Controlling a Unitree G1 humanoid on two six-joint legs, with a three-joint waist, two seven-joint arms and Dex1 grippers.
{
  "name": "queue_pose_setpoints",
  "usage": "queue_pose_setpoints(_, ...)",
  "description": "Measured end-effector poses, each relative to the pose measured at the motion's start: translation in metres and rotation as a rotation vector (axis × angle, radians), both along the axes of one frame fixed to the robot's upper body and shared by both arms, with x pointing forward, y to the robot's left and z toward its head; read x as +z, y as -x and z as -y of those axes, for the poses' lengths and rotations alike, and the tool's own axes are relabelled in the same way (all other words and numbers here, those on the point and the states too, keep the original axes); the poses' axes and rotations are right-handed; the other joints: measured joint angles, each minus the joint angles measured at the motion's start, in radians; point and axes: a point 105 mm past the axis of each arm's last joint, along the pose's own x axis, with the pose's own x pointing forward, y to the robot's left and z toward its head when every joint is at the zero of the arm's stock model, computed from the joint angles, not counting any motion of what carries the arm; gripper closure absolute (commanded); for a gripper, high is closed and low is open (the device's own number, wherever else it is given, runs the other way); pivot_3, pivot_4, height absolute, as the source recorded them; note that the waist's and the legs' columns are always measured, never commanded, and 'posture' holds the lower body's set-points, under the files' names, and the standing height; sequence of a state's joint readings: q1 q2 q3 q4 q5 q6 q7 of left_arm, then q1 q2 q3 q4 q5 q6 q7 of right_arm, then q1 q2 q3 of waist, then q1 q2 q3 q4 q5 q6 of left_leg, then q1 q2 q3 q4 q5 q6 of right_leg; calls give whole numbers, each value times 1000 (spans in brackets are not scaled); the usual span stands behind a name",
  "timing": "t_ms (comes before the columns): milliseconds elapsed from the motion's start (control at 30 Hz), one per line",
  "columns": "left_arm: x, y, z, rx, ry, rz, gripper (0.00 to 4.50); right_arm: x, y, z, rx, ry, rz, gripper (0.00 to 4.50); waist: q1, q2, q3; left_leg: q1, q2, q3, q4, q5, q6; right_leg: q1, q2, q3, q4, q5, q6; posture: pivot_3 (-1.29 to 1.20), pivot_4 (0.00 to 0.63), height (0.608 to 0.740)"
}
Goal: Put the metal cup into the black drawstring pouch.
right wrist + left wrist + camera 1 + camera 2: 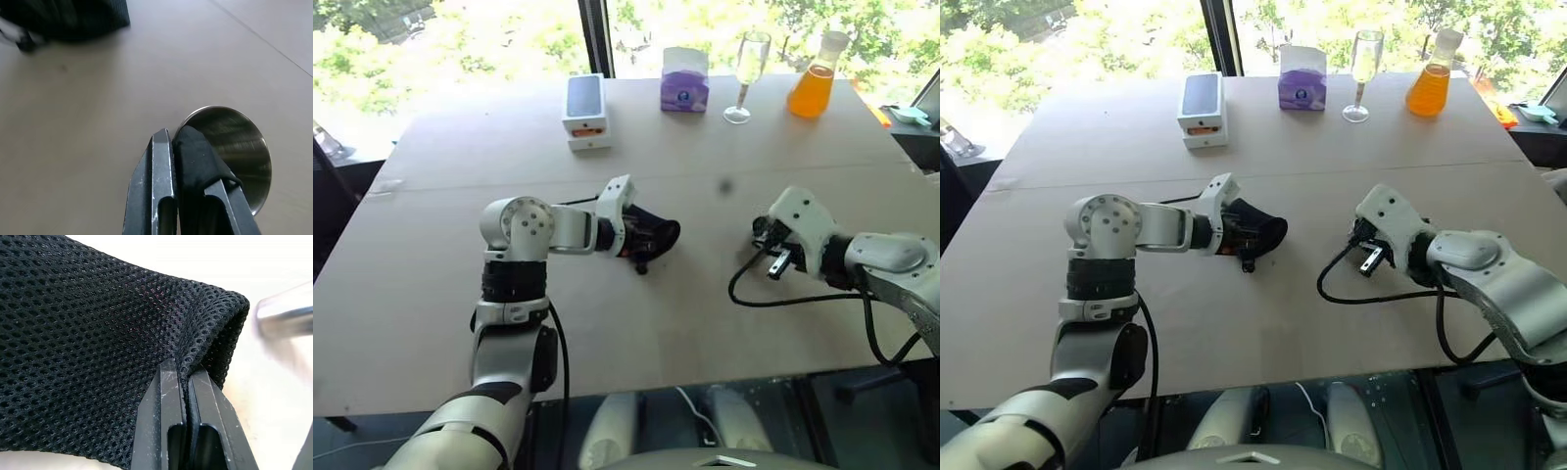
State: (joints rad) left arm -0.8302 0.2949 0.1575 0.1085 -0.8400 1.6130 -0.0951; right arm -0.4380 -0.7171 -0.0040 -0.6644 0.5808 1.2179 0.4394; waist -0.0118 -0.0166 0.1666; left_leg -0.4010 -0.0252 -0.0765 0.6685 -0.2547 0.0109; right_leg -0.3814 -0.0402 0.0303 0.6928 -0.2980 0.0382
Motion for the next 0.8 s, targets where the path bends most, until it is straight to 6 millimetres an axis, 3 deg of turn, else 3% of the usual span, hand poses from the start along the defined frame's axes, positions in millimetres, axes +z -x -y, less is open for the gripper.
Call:
queue_pose_setpoints(200,3,-5,2,15,25,-27,4500,29,4,-32,-16,-384,59,4427,-1,1,0,0,0,0,-1,0,0,-2,1,0,1,0,0,0,150,740)
queue_pose_setpoints(333,11,-9,8,6,58,-31,4500,30,4,-47,-23,-497,46,4427,1,1,0,0,-1,0,-1,0,0,-2,0,-2,1,0,0,0,150,740)
queue_pose_setpoints(500,22,-10,12,-14,75,-13,4500,18,-3,-56,-73,-628,8,4427,-3,1,0,0,-1,3,-2,0,-1,-5,1,0,2,0,0,0,150,740)
queue_pose_setpoints(800,21,-12,9,7,91,-33,4500,-7,-6,-57,-104,-584,33,4427,-5,1,0,-1,-1,4,-4,1,-1,-7,1,1,2,0,0,0,150,740)
